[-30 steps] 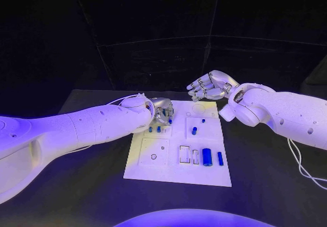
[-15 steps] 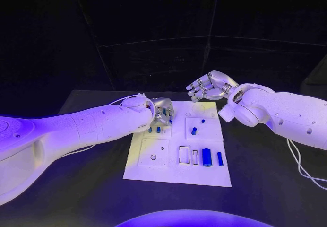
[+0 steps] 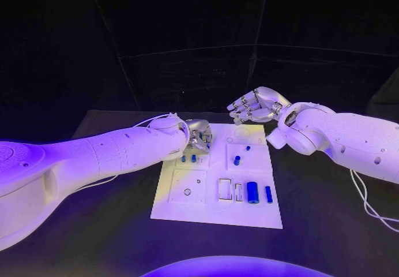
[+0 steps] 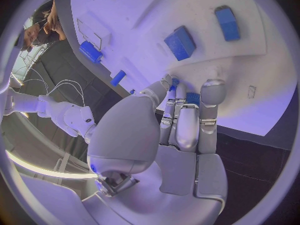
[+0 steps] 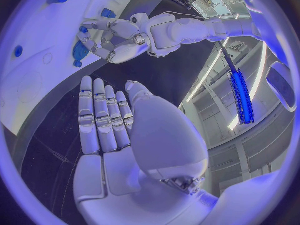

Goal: Assemble the parts on the task board

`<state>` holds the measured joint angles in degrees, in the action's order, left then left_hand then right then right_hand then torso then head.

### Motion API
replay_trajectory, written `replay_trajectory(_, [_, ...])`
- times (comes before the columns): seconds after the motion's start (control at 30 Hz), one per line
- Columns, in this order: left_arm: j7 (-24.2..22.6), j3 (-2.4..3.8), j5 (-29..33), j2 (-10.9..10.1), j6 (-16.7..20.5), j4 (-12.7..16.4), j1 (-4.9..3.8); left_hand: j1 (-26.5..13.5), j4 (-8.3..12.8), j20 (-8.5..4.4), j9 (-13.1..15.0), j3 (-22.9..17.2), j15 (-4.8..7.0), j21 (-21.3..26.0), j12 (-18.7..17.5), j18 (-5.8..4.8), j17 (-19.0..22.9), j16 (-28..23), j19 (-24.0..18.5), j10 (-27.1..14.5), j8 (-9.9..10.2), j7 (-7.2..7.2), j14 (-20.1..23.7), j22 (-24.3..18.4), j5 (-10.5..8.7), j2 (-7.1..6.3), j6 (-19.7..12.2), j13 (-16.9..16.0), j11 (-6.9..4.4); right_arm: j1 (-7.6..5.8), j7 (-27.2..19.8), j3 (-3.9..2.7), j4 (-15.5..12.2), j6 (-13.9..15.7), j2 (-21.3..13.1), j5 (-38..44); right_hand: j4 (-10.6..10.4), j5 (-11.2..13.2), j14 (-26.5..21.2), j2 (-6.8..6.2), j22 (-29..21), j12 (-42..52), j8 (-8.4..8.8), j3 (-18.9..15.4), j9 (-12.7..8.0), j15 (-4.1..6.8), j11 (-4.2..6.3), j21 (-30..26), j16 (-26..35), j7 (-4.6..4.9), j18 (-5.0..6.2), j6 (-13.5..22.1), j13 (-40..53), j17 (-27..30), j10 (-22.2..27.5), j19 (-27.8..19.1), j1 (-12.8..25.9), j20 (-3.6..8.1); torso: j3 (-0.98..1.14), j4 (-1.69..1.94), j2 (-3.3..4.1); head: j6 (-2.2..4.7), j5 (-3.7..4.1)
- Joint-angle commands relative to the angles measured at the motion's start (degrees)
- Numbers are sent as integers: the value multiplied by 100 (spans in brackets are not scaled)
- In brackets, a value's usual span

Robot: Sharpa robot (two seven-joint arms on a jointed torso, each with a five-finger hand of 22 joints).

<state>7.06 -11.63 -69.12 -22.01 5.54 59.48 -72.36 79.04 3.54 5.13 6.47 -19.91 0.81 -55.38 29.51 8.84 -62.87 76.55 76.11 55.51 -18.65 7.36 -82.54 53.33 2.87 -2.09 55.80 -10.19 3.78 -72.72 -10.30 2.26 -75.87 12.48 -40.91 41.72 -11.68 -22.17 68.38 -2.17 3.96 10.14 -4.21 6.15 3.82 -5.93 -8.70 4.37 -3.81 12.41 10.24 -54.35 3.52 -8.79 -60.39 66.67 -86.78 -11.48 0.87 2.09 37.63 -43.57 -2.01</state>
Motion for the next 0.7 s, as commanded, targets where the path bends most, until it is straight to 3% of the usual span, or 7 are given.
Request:
replay_trajectory(0.03, [-35,-9,52,7,-271,-23,9,-23,-23,0,-2,-75,9,-53,26,-85,-5,41,61,102,-43,-26,-55,49,-16,134,121,21,-27,-10,-63,-3,-3,-10,9,6,-4,23,14,-18,1,-6,-16,30,2,26,-5,-37,1,1,21,-38,2,5,-19,-15,38,8,-2,5,-2,-7,11])
replay_trajectory(0.23, [-70,-9,62,-5,-224,-29,10,41,38,-44,-17,-202,50,-137,-46,-102,-29,68,95,223,-24,-46,-78,139,-19,177,214,87,-65,-10,-65,-3,-2,-8,9,6,-5,20,16,-16,1,-5,-17,46,2,27,-3,-37,0,-1,21,-42,2,9,-22,-14,41,8,-3,4,-1,-13,7])
replay_trajectory(0.47, [-283,-6,261,-70,29,16,10,-26,67,-52,-73,-280,36,-203,-210,-123,10,62,127,314,88,1,-89,209,-19,89,208,201,-34,-9,-68,-3,-8,0,-3,6,-5,20,16,-16,1,-5,-17,47,2,27,-3,-37,0,-1,21,-42,2,9,-22,-14,41,8,-2,0,-5,2,20])
replay_trajectory(0.7, [-531,15,425,-257,266,251,-6,-82,119,-43,-131,-379,24,-220,-394,-125,79,42,135,438,202,21,-94,235,-19,-12,264,329,-18,-8,-68,-3,-18,13,-23,6,-3,18,17,-16,1,-5,-18,60,2,29,-2,-37,1,-3,21,-45,2,12,-22,-13,41,9,-4,11,-7,12,28])
